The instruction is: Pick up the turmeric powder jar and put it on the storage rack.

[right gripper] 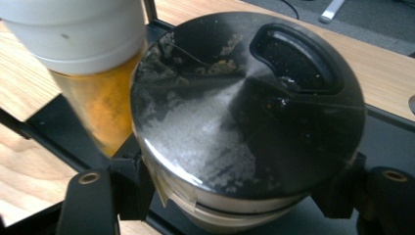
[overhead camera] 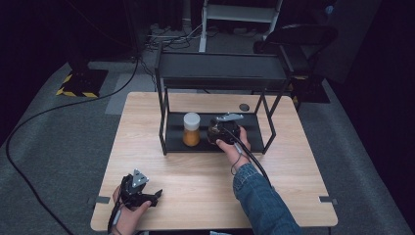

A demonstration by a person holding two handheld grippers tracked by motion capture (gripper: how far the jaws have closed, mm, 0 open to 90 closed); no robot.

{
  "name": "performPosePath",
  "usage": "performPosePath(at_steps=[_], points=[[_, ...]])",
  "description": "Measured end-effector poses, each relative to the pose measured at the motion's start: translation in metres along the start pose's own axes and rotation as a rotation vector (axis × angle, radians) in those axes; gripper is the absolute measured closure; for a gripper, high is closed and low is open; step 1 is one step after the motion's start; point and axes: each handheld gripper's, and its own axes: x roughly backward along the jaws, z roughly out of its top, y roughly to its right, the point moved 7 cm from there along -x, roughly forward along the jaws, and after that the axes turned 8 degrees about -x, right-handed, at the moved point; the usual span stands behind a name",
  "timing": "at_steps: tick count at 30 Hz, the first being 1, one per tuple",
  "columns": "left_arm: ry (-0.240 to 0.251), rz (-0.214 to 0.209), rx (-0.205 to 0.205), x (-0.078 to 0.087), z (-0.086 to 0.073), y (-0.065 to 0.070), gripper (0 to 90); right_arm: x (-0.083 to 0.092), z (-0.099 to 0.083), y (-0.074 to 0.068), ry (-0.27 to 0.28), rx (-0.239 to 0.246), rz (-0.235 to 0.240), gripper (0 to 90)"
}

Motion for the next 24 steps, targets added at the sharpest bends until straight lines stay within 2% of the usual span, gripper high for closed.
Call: performPosePath(at_steps=[8,24], points=[[-0.001,0.000,-0.001,0.000,0.000,0.000,5.6,-0.010,-0.007,0.003,-0.015,-0.020,-0.002,31.5],[-0.001,0.000,-0.001,0.000,0.000,0.000,5.6,-0.015,-0.012,0.005,-0.031,-0.037,-0.005,31.5]])
